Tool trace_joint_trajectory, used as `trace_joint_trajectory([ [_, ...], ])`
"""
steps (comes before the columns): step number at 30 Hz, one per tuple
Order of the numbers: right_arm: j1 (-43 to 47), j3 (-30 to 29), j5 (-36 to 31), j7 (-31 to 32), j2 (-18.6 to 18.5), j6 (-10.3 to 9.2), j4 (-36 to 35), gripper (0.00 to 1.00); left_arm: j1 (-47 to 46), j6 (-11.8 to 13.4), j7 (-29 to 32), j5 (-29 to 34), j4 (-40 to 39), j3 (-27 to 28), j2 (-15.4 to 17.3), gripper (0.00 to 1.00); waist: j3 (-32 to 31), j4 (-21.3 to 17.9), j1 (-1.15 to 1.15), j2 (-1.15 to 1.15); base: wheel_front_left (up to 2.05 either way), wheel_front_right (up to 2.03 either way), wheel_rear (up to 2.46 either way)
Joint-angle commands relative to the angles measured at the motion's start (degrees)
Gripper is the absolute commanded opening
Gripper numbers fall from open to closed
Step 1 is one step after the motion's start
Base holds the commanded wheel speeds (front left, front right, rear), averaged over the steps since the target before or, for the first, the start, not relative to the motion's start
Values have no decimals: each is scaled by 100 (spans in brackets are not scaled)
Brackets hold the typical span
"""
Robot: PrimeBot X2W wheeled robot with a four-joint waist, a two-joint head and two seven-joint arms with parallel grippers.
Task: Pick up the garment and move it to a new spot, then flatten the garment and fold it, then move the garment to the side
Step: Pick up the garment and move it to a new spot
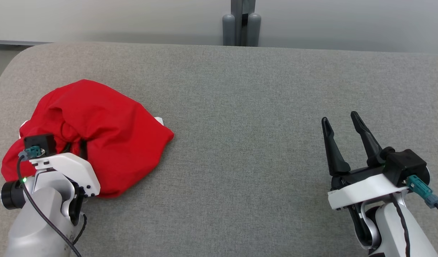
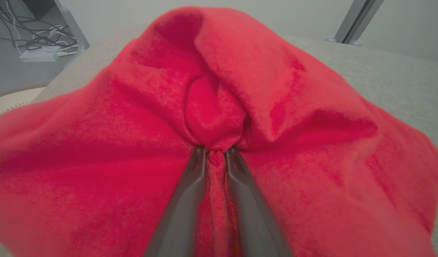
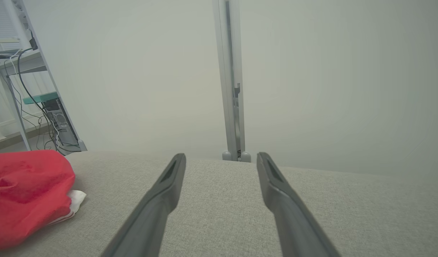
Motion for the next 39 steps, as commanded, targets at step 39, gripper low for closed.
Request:
trace_joint_trajectory([
  [39, 663, -93, 71, -13, 37, 3, 33, 100, 2596, 6, -1191, 470, -3470, 1088, -591, 100, -1176, 375, 0, 0, 0, 0, 0],
])
